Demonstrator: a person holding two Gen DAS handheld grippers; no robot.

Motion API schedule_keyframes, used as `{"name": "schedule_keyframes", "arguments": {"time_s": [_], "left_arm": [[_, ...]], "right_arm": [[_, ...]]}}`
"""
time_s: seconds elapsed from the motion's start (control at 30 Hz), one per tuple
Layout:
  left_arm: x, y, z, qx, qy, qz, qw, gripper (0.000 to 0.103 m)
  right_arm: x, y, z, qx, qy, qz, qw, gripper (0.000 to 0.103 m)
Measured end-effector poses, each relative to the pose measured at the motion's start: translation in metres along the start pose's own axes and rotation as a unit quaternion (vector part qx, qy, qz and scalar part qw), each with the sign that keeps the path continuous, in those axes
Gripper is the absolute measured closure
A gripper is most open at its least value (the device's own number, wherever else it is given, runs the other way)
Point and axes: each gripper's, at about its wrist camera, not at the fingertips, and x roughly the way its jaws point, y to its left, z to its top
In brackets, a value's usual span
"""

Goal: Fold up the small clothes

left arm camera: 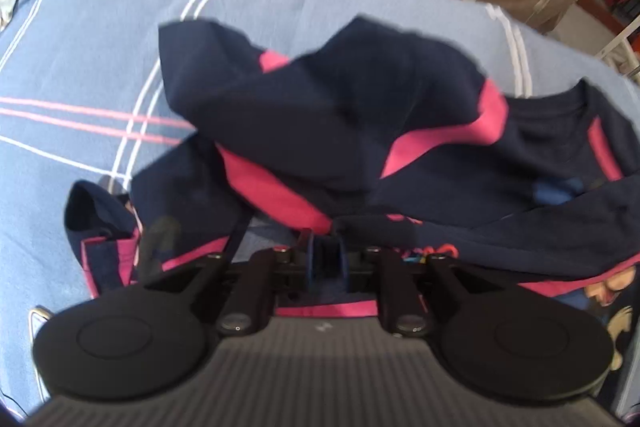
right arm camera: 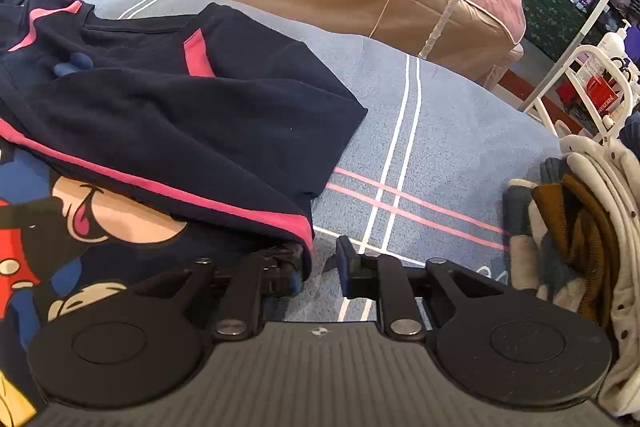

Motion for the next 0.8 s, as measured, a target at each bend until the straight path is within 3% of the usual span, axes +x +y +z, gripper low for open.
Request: {"name": "schedule_keyframes", "arguments": {"time_s": [0.03,0.07,0.13,0.27,0.4,0.6,0.67,0.8], "left_arm": [[0.002,-0.001,-0.001,0.009,-0.001,0.012,0.9999,0.075],[0.004,-0.003,-0.002,0.024,-0.001,0.033,0.9992,0.054],[0.003,-0.006,-0.004,0.053,-0.014,0.079,0.9954,0.033],[-0.014,-0.01,-0.005,0.109,-0.052,0.121,0.9853,0.032],[-0.041,-0.015,0.001,0.13,-0.079,0.108,0.9825,0.032],[-0.081,-0.031,0.041,0.125,-0.121,0.028,0.9843,0.032],[-0.078,-0.04,0.067,0.134,-0.109,-0.015,0.9848,0.032],[-0.042,-0.058,0.116,0.187,-0.069,-0.049,0.9787,0.032]], "right_arm": [[-0.004,-0.001,0.0,-0.001,0.001,0.002,1.0,0.063],[-0.008,-0.001,0.0,0.001,0.004,0.004,1.0,0.06],[-0.015,0.0,0.002,0.0,0.013,0.005,1.0,0.054],[-0.033,0.002,0.005,-0.003,0.021,0.022,1.0,0.043],[-0.054,0.006,0.02,-0.016,-0.003,0.046,0.999,0.043],[-0.042,-0.002,0.094,0.002,-0.051,0.124,0.991,0.032],[-0.018,-0.005,0.126,-0.003,-0.049,0.168,0.985,0.026],[0.037,-0.004,0.172,-0.051,-0.032,0.245,0.968,0.026]]}}
